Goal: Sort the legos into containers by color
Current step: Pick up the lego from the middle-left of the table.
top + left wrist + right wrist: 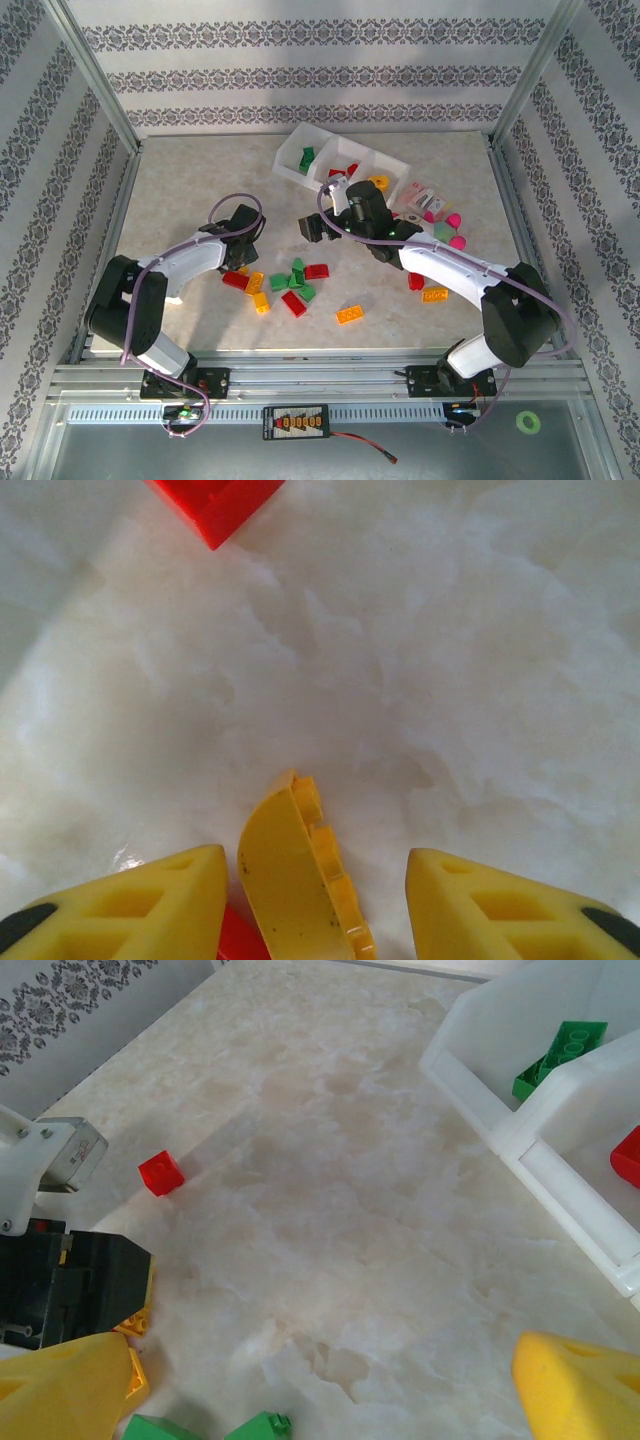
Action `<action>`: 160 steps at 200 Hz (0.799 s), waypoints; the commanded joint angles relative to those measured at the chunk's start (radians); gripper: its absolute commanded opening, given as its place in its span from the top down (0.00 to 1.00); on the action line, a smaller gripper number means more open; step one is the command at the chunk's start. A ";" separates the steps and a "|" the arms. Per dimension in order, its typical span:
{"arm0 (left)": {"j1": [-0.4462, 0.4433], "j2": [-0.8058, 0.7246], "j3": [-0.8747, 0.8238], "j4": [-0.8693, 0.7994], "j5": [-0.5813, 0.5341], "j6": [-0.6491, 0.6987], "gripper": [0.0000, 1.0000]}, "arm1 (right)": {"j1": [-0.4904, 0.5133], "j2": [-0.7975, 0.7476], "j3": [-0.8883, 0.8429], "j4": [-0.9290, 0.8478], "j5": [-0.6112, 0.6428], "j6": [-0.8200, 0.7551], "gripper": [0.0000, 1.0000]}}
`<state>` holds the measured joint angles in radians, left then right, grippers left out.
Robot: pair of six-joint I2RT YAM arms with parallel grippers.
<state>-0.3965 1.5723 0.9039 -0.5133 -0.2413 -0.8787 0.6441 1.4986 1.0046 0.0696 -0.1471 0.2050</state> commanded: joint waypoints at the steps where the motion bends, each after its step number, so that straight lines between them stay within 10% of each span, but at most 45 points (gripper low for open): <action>1: 0.015 0.022 0.017 -0.041 -0.010 -0.029 0.53 | 0.006 -0.034 0.001 -0.021 0.018 0.000 0.03; 160: -0.061 0.112 0.255 0.018 0.144 0.196 0.84 | -0.081 -0.333 -0.187 -0.013 0.221 0.096 0.02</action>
<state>-0.4152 1.6581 1.0801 -0.5236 -0.1490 -0.7807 0.6060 1.2636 0.8848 0.0380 -0.0402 0.2371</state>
